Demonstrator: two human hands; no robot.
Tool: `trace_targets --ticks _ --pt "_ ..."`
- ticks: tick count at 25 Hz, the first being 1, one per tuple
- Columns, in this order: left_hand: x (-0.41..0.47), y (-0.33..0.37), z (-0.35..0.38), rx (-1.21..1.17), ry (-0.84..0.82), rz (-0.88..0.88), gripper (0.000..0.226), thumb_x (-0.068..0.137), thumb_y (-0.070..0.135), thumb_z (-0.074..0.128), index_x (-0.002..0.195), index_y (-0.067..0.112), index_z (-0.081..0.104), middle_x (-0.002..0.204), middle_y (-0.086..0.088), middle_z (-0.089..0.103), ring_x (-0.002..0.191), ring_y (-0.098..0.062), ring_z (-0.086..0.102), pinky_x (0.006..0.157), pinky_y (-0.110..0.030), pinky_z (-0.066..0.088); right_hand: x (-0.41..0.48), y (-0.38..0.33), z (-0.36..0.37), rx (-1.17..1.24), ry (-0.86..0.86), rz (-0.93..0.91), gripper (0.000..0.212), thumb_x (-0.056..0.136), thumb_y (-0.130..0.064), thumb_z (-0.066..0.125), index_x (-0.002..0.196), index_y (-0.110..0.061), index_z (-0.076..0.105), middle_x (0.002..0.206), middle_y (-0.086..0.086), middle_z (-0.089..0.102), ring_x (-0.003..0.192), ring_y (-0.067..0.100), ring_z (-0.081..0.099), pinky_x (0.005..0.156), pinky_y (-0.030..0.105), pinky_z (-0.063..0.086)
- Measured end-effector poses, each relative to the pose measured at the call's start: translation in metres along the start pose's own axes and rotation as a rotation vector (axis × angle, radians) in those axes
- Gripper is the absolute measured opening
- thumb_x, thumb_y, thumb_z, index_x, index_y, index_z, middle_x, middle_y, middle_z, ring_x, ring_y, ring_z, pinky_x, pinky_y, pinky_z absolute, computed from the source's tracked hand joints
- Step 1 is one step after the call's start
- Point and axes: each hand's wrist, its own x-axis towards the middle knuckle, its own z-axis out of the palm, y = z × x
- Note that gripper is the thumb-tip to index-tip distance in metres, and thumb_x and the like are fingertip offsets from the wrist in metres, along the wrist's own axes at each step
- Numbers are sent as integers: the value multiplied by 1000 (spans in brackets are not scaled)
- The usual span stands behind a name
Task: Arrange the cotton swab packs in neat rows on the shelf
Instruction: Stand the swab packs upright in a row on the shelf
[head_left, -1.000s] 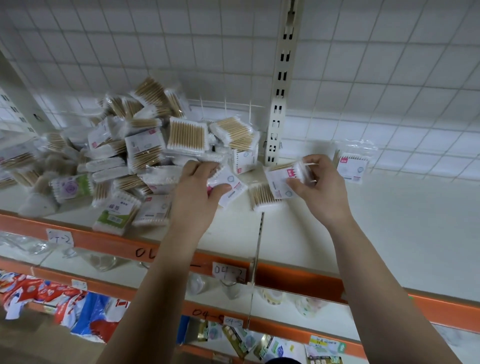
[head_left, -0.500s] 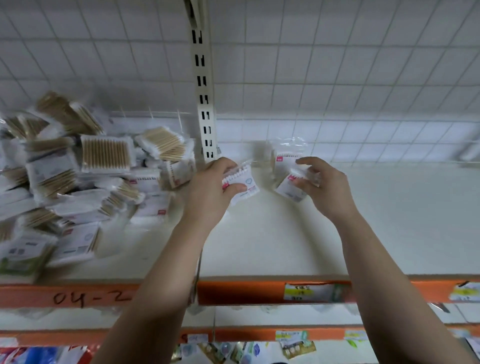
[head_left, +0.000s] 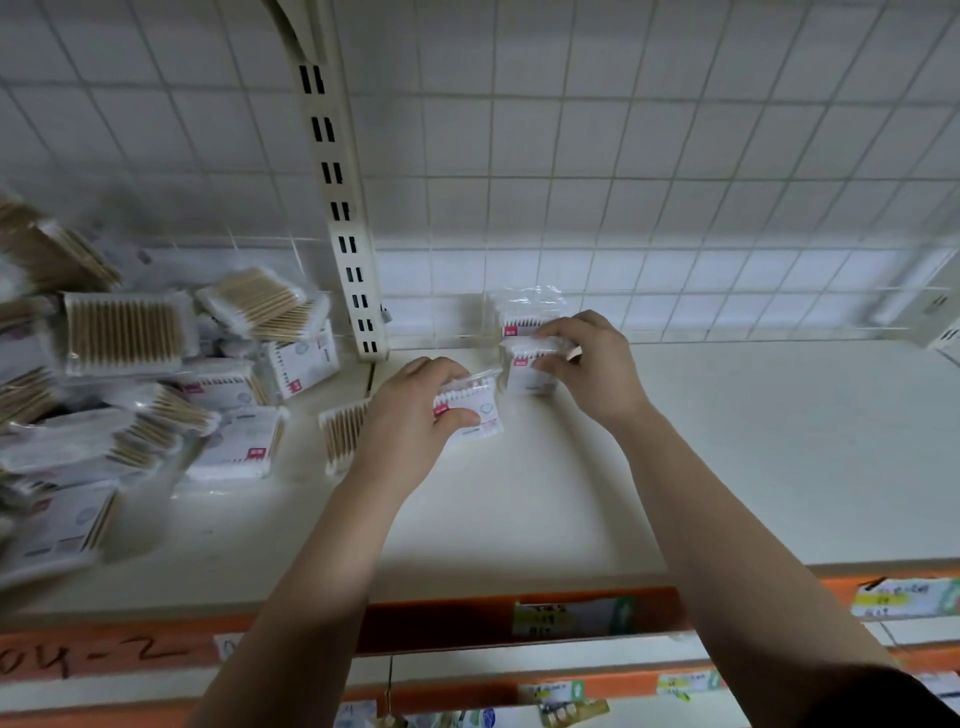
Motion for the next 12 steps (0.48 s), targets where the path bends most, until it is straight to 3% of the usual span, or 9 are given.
trace_targets --ticks 2,5,7,9,12 --pt "1 0 -1 -2 1 -9 34 70 17 81 99 12 63 95 4 63 81 2 41 68 -6 30 6 2 4 -5 -3 -13 30 75 -4 74 103 -16 70 96 3 54 78 13 52 70 3 36" --pt "2 0 0 4 -3 -31 37 68 20 83 97 11 62 93 3 65 84 -11 52 65 -19 31 15 4 8 8 -1 -31 30 77 -4 73 105 -15 70 100 4 52 80 12 50 73 3 35" --pt "3 -1 -1 20 5 -30 37 68 21 83 95 11 62 92 2 64 83 -13 53 64 -17 32 19 5 11 14 5 -35 30 78 -5 73 107 -13 70 101 3 49 79 12 49 73 7 36" --pt "4 -1 -2 42 31 -3 34 69 22 83 94 11 64 91 2 61 82 -12 51 69 -7 33 21 3 11 13 23 -15 31 77 -7 74 108 -10 67 103 3 47 72 14 49 66 6 37" --pt "6 -1 -2 52 56 26 28 71 20 81 93 10 69 93 1 56 83 -15 55 73 -9 33 20 0 8 71 33 45 32 76 -4 74 106 -5 61 106 6 45 61 10 48 52 0 37"
